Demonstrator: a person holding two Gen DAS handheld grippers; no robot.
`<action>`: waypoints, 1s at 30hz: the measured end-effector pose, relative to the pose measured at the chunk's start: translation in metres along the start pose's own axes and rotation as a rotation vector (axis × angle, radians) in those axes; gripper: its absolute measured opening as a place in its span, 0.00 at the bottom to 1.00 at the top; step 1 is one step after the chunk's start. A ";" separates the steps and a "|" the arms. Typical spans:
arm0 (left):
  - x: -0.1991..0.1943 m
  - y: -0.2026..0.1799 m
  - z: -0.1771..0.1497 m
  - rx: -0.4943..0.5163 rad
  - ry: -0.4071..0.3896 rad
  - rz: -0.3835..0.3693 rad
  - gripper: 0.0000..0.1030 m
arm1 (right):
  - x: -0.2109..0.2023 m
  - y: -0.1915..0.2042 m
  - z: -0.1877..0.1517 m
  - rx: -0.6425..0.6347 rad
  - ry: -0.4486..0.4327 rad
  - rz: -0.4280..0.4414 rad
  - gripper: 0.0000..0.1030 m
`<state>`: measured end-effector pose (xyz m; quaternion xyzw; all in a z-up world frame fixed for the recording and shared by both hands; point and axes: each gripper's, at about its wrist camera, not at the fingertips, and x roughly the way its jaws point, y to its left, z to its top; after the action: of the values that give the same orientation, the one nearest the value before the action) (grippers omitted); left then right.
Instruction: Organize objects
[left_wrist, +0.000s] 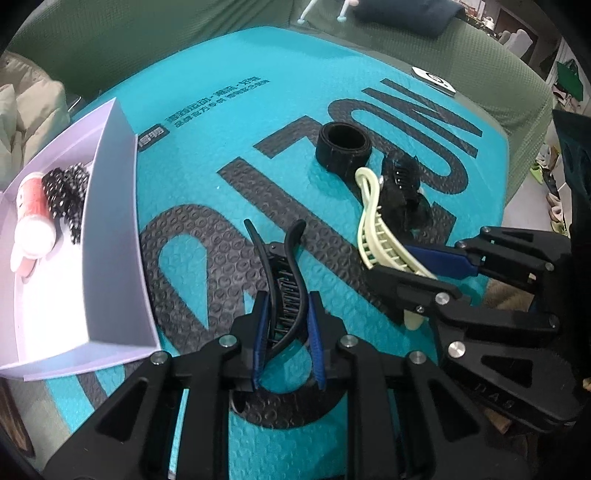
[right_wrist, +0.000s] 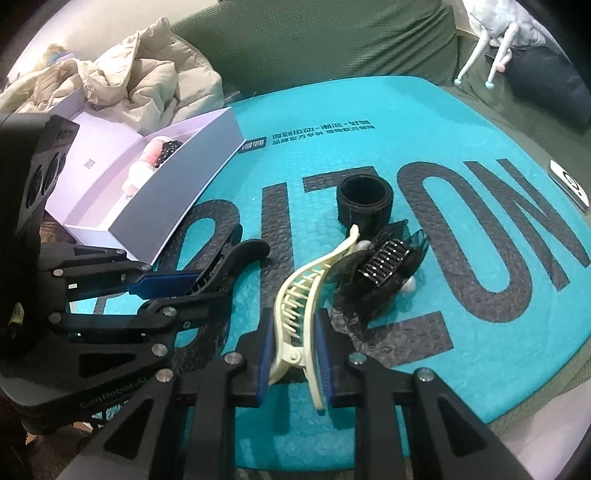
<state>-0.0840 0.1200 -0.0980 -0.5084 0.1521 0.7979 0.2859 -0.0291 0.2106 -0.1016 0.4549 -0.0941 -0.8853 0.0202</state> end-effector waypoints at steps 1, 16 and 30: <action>-0.002 0.001 -0.002 -0.007 0.003 0.001 0.18 | -0.001 0.001 -0.001 -0.004 -0.004 0.001 0.20; -0.038 -0.006 -0.010 -0.029 -0.038 0.036 0.18 | -0.034 0.001 -0.009 0.043 -0.042 0.056 0.20; -0.075 -0.001 -0.021 -0.053 -0.082 0.054 0.18 | -0.059 0.026 -0.008 0.011 -0.071 0.090 0.20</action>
<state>-0.0440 0.0872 -0.0403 -0.4784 0.1329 0.8292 0.2567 0.0106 0.1910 -0.0538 0.4188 -0.1199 -0.8985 0.0541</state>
